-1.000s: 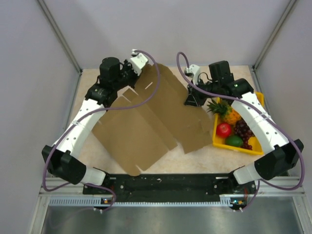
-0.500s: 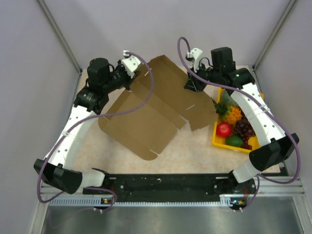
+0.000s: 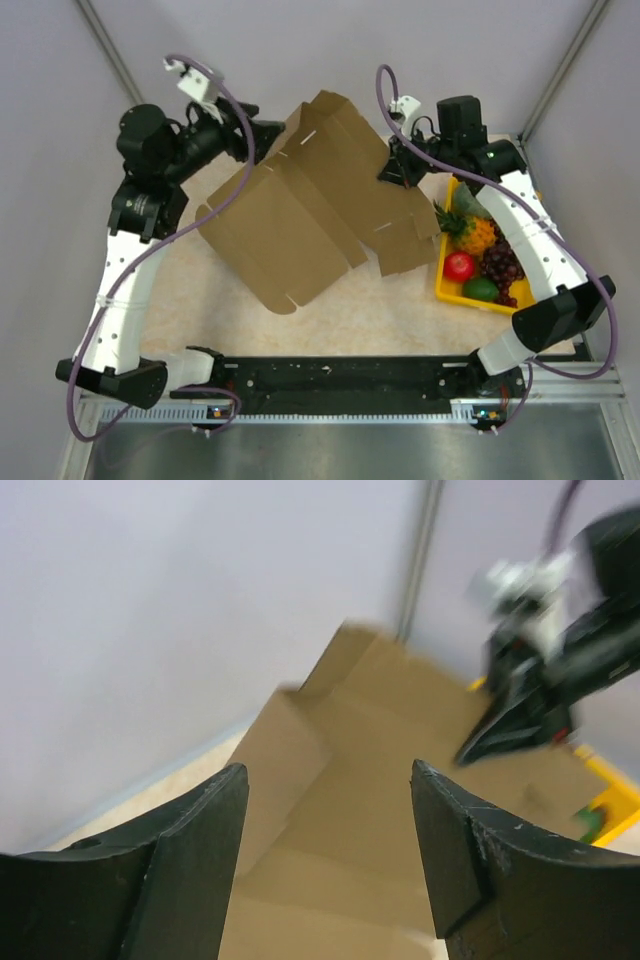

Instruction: Fold the paper box

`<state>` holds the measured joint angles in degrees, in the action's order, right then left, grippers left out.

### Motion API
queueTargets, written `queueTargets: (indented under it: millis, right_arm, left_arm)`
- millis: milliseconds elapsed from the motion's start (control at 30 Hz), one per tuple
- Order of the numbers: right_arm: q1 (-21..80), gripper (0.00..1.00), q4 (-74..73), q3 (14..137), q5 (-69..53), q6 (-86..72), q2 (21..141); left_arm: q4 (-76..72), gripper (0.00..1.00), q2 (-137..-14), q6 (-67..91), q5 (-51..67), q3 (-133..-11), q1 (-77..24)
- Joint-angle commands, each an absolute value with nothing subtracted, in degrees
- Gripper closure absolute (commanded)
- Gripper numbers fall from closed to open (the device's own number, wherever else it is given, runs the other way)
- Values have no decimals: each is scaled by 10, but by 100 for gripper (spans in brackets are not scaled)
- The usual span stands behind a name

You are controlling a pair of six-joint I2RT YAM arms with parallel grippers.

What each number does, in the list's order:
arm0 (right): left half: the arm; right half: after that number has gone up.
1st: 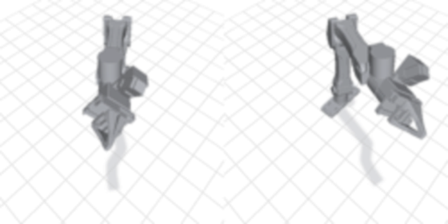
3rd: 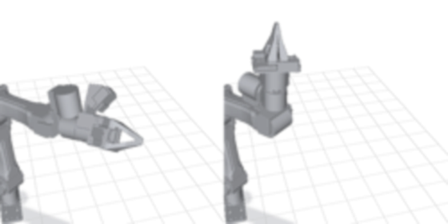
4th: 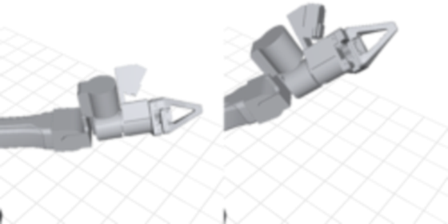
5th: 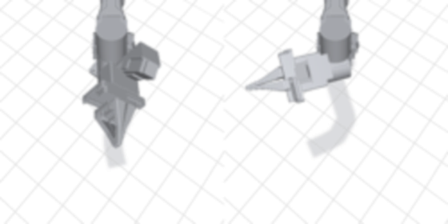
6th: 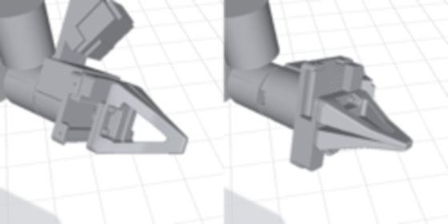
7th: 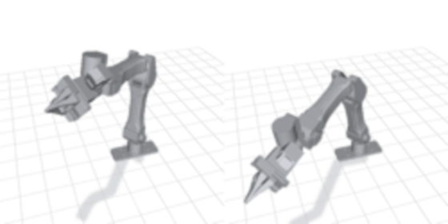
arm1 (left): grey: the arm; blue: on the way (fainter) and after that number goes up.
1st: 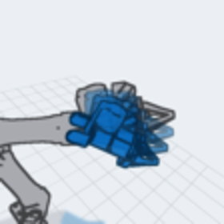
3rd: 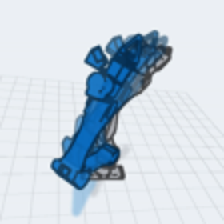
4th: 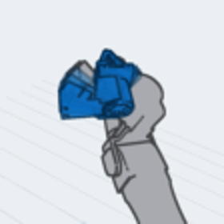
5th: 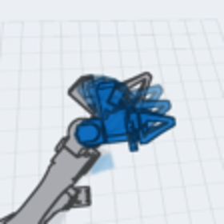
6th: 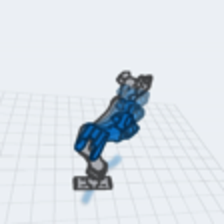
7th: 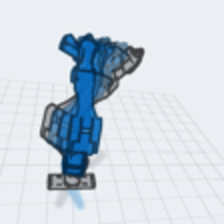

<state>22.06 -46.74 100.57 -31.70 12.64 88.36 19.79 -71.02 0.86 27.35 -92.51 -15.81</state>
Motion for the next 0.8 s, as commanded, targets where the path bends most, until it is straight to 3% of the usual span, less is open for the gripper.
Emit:
queueTargets:
  millis: [0,167,300,467,767]
  right_arm:
    - [214,100,-438,1004,-356,88,847]
    - [214,100,-442,987,-402,114,821]
    - [214,100,-451,981,-439,133,811]
    - [215,100,-458,987,-460,145,810]
    - [214,100,-470,1016,-461,149,841]
  left_arm:
    - [140,30,-753,211,375,-1033,-156]
    - [203,33,-897,252,473,-1223,-111]
    - [133,41,-1023,349,600,-1317,-69]
    - [56,46,-1066,388,632,-1317,-68]
    - [-43,45,-1087,420,719,-1291,-109]
